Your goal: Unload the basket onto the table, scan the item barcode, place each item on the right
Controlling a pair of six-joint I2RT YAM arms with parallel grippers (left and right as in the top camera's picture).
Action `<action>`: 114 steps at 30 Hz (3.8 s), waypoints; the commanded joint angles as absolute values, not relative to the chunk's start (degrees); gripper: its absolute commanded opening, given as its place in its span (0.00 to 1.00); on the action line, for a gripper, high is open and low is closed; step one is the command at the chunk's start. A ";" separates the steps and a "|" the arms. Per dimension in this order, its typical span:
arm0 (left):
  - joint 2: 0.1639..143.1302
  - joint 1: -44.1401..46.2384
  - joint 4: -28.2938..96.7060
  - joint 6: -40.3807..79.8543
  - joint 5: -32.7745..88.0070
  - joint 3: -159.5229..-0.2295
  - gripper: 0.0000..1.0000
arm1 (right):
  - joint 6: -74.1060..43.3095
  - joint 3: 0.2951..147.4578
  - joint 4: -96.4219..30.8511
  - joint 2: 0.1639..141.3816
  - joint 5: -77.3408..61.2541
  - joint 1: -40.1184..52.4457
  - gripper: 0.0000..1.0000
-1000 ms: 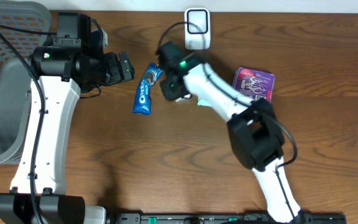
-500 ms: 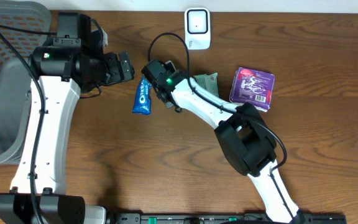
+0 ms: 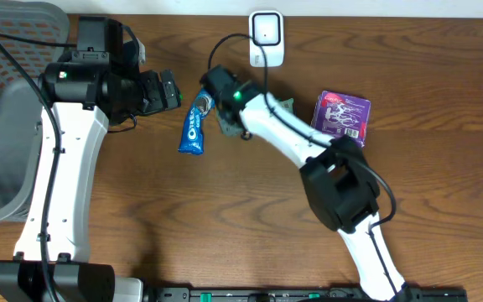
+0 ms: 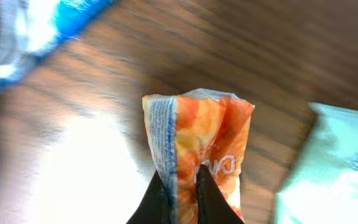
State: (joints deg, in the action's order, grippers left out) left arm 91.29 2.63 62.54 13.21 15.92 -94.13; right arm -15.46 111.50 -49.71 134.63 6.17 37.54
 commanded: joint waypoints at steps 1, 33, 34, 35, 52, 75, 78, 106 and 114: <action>91.42 2.52 62.57 12.49 15.35 -93.97 0.98 | -16.82 115.59 -50.11 135.96 -18.31 33.08 0.01; 91.42 2.52 62.57 12.49 15.35 -93.97 0.98 | -40.01 90.83 -10.90 136.09 -59.05 20.58 0.18; 91.42 2.52 62.57 12.49 15.35 -93.97 0.98 | -39.94 90.83 -11.64 136.07 -57.23 20.69 0.20; 91.42 2.52 62.57 12.49 15.35 -93.97 0.98 | -39.64 90.83 -12.25 136.07 -55.79 20.73 0.20; 91.42 2.52 62.57 12.49 15.35 -93.97 0.98 | -31.09 91.07 -27.90 117.71 -25.04 23.03 0.31; 91.42 2.52 62.57 12.49 15.35 -93.97 0.98 | -33.69 91.05 -21.67 119.42 -11.03 33.08 0.47; 91.42 2.52 62.57 12.49 15.35 -93.97 0.98 | -38.11 91.05 -19.00 121.91 -11.44 33.91 0.51; 91.42 2.52 62.57 12.49 15.35 -93.97 0.98 | -45.04 91.07 -10.13 130.54 -13.82 39.07 0.56; 91.42 2.52 62.57 12.49 15.35 -93.97 0.98 | -48.05 91.05 -10.02 131.83 -12.91 39.81 0.51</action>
State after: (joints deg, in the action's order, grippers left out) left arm 91.29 2.63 62.57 13.21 15.92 -94.13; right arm -46.13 91.00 -9.96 129.36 -14.50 39.64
